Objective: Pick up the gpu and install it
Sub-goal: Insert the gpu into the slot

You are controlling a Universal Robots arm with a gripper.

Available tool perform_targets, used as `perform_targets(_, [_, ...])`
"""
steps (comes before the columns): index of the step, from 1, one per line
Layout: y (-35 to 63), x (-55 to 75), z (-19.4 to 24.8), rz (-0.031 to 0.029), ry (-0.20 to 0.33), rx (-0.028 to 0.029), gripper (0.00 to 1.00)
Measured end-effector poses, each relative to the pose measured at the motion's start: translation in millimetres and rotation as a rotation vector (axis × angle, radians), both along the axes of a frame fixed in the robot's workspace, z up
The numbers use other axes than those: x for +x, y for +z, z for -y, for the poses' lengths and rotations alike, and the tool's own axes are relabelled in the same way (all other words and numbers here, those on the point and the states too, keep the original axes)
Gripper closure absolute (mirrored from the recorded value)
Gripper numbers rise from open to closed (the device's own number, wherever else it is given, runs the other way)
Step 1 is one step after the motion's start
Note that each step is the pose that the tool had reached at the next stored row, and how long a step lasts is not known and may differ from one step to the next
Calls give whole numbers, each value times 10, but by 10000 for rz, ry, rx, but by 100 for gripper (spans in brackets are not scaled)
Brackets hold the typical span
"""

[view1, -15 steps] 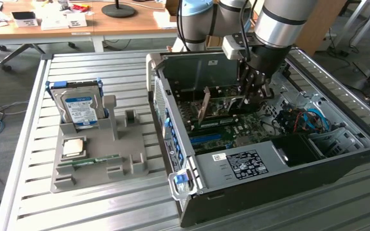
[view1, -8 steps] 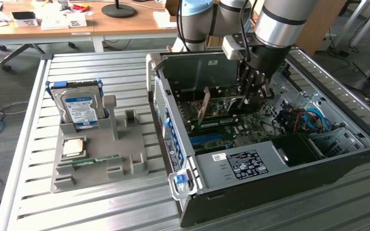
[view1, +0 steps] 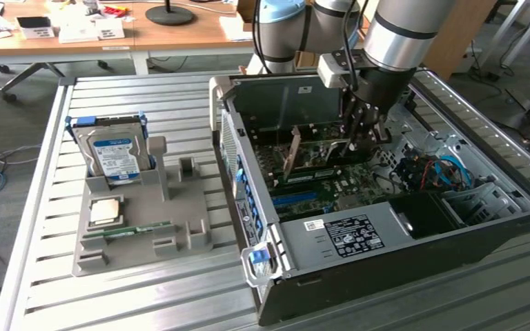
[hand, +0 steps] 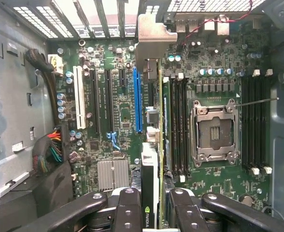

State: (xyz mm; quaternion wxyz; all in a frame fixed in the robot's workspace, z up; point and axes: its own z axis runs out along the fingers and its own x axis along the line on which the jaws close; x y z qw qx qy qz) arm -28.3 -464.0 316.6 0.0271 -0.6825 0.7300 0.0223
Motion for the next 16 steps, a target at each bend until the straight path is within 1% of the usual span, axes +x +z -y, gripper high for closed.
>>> perform_targets(3, [-10,0,0,2,0,6,73])
perform_targets(10, [-74,0,0,1,1,3,73])
perform_targets(14, [-79,-2,1,1,0,1,73])
perform_targets(16, [-80,-5,16,1,0,3,73])
